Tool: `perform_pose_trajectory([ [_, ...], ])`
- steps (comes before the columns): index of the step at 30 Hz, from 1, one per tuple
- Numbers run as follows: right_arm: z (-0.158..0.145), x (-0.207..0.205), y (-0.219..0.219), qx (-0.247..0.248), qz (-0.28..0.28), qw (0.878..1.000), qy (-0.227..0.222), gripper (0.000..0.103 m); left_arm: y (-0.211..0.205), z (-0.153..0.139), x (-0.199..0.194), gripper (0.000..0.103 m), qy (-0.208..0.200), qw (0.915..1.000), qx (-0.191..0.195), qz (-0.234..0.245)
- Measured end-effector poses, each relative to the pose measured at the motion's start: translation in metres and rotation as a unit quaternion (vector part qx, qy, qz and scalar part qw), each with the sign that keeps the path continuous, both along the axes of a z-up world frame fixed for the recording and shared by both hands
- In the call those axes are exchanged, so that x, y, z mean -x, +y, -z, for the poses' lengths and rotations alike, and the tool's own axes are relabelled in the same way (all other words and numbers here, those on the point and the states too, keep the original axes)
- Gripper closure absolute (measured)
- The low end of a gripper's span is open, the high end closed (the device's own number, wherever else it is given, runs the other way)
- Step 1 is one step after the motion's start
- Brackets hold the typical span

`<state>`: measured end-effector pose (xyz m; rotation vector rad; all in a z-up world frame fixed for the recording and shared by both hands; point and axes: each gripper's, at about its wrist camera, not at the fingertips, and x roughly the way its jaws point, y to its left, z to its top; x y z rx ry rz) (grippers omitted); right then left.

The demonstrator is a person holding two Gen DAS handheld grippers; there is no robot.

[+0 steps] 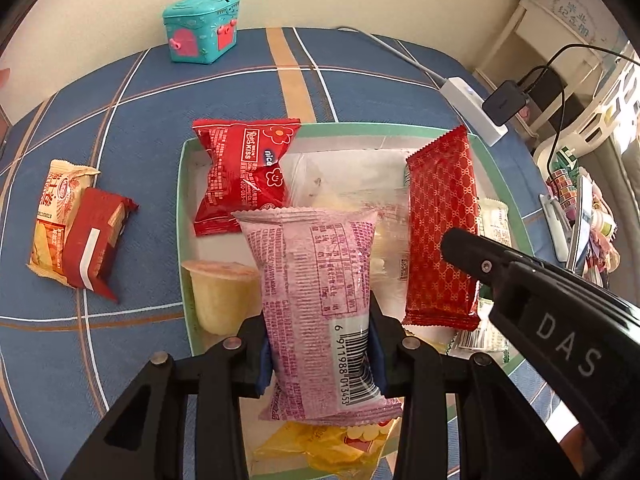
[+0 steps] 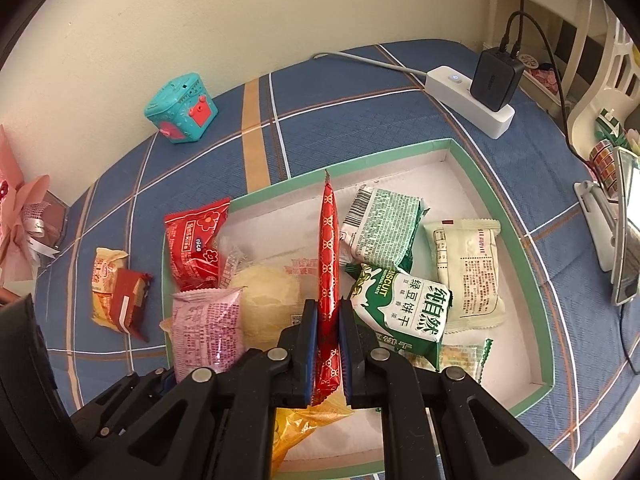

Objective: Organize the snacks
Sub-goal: 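Lower both held snacks into the tray and open both tools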

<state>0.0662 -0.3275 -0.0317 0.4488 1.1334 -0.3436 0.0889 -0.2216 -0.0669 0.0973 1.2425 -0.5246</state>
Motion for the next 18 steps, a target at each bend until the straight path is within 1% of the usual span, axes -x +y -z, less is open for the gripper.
perform_pose_trajectory([
  [2, -0.003, 0.0, 0.0, 0.003, -0.001, 1.0, -0.001, 0.091, -0.001, -0.001, -0.001, 0.057, 0.001, 1.0, -0.002, -0.002],
  [3, -0.004, 0.001, 0.0, 0.004, 0.0, 1.0, -0.003, 0.091, -0.001, -0.002, -0.001, 0.05, 0.001, 1.0, -0.001, -0.003],
  [4, -0.006, 0.001, 0.0, 0.006, 0.0, 1.0, -0.004, 0.091, 0.0, -0.003, -0.001, 0.045, 0.001, 1.0, 0.0, -0.004],
  [9, -0.018, 0.004, 0.0, 0.013, 0.004, 1.0, -0.016, 0.091, 0.003, -0.012, -0.001, 0.042, 0.0, 0.9999, 0.01, -0.006],
  [18, -0.047, 0.011, 0.001, 0.028, 0.007, 0.998, -0.052, 0.091, 0.016, -0.036, -0.002, 0.041, -0.011, 0.9994, 0.027, -0.017],
])
